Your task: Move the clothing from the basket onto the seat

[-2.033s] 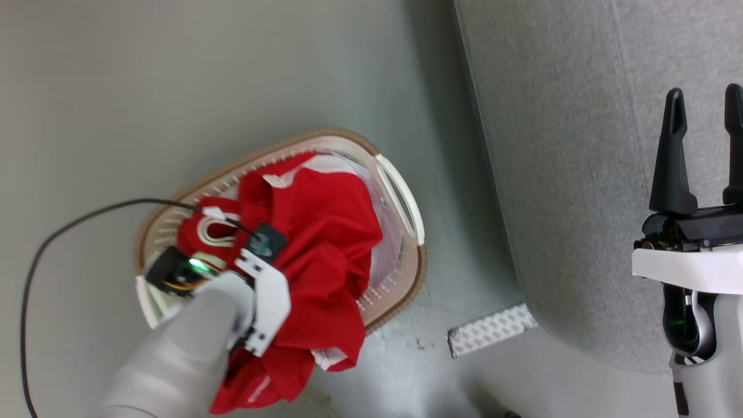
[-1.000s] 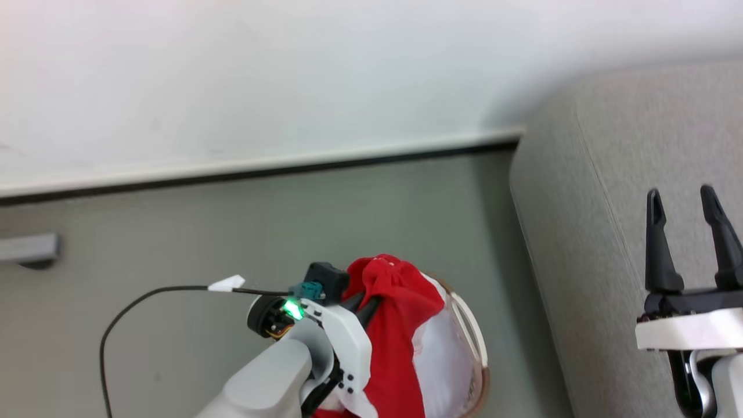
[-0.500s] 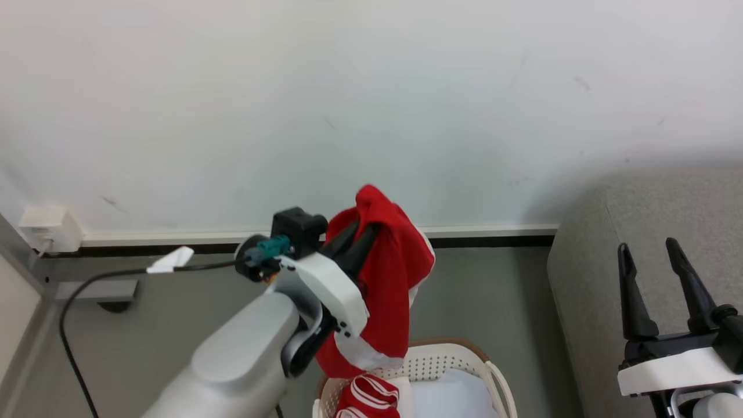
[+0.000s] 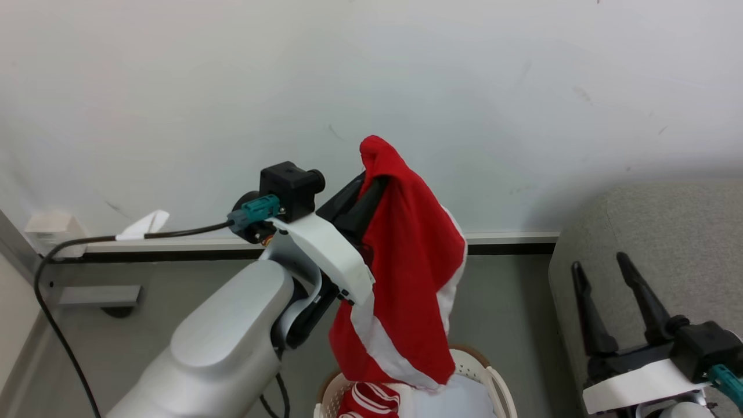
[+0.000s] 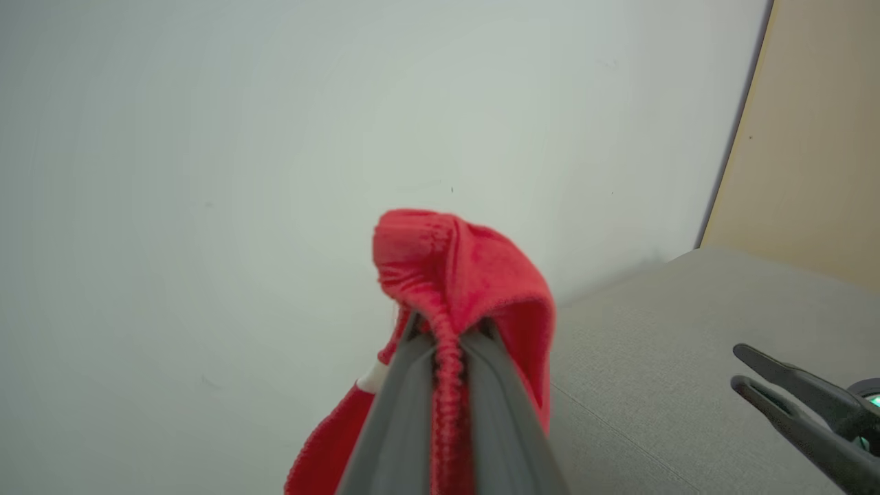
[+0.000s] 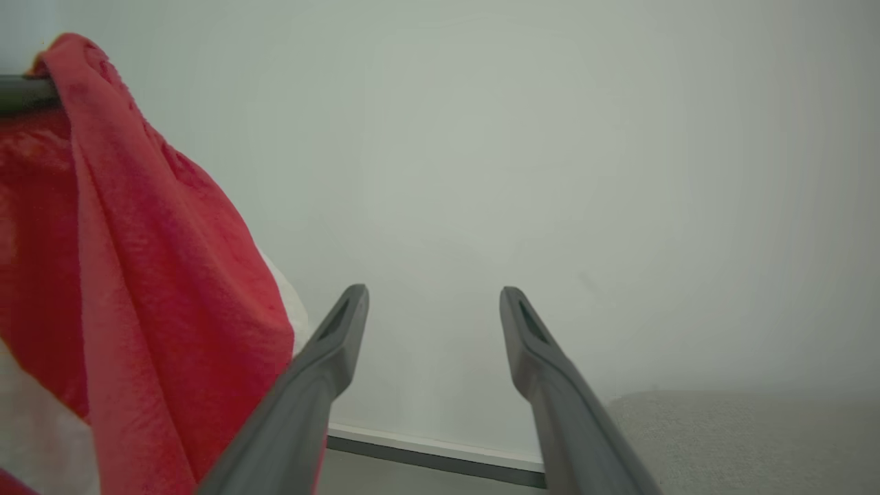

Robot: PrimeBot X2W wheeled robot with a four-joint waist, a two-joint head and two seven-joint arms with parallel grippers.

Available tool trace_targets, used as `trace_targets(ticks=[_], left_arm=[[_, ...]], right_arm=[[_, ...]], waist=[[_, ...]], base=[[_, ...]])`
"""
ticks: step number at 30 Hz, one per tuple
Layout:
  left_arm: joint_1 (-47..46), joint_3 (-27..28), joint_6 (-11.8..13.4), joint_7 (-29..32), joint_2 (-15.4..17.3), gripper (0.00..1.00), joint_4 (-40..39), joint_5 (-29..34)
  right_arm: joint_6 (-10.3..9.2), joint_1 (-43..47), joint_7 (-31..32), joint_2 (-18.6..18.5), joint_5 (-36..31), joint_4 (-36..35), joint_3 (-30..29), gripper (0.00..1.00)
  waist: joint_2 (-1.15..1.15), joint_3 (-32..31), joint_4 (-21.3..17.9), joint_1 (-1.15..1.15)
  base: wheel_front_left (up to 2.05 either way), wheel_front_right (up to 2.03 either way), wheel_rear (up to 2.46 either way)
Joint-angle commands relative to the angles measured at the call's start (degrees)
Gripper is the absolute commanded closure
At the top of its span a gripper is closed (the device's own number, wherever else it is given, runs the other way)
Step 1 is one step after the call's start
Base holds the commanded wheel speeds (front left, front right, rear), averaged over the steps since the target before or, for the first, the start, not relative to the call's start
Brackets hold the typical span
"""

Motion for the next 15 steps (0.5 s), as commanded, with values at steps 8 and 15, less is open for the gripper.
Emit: trace_targets(ticks=[8, 15], left_arm=[[0.6, -1.1, 0.3, 1.1, -0.3, 1.00, -1.1, -0.5], [-0.4, -2.1, -0.1, 1.5, -1.7, 1.00, -0.7, -0.5]], right_arm=[[-0.12, -0.2, -0.2, -5.2, 6.7, -2.9, 16.9, 0.00], [-0.12, -5.3, -0.2, -5.0, 11.8, -0.4, 26.7, 0.00]], waist=[[0.00, 0.5, 0.9, 0.01], [0.00, 1.0, 2.0, 0.01]], base=[[0.00, 0.00, 0.00], [0.00, 0.00, 0.00]])
